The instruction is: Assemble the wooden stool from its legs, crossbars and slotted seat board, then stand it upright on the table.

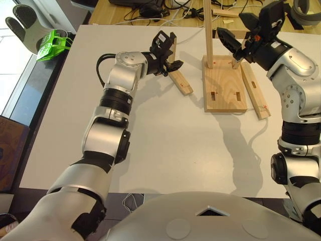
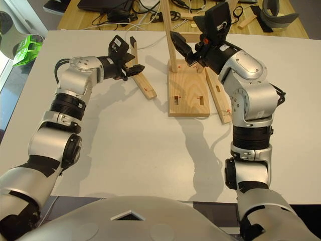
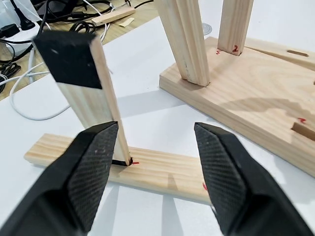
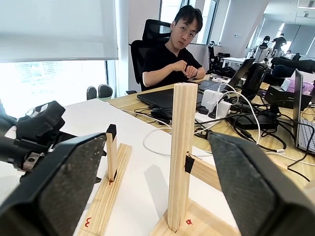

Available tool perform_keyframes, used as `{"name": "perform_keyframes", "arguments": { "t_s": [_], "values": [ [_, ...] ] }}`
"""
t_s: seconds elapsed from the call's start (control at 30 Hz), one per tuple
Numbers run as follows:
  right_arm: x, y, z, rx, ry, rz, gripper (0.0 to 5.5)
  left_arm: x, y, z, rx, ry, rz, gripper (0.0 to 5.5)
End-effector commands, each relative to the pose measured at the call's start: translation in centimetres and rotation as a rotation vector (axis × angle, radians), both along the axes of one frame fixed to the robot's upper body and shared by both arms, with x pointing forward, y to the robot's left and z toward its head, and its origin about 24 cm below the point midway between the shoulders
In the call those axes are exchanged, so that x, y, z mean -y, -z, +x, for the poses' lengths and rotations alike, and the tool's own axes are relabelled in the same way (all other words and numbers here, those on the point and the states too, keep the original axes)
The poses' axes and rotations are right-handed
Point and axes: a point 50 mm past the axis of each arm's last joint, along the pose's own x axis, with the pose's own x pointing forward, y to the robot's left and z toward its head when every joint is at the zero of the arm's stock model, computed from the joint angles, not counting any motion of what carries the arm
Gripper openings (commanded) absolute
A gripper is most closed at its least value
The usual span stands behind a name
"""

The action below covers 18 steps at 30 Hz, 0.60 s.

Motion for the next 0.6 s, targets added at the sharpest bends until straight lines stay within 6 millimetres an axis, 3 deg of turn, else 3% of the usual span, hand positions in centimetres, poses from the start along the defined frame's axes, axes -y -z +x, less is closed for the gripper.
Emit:
{"name": "perform_keyframes", "arguments": {
  "t_s": [0.03,0.6],
  "values": [
    [0.1,0.0,-0.3,0.013,0.005,-0.003,3.83,0.1,0.0,0.8,0.041,-0.042,0.078,2.85],
    [-0.1,0.6,-0.7,0.022,-0.004,-0.027,3.83,2.1,0.1,1.5,0.097,-0.063,0.025,2.85]
  ]
}}
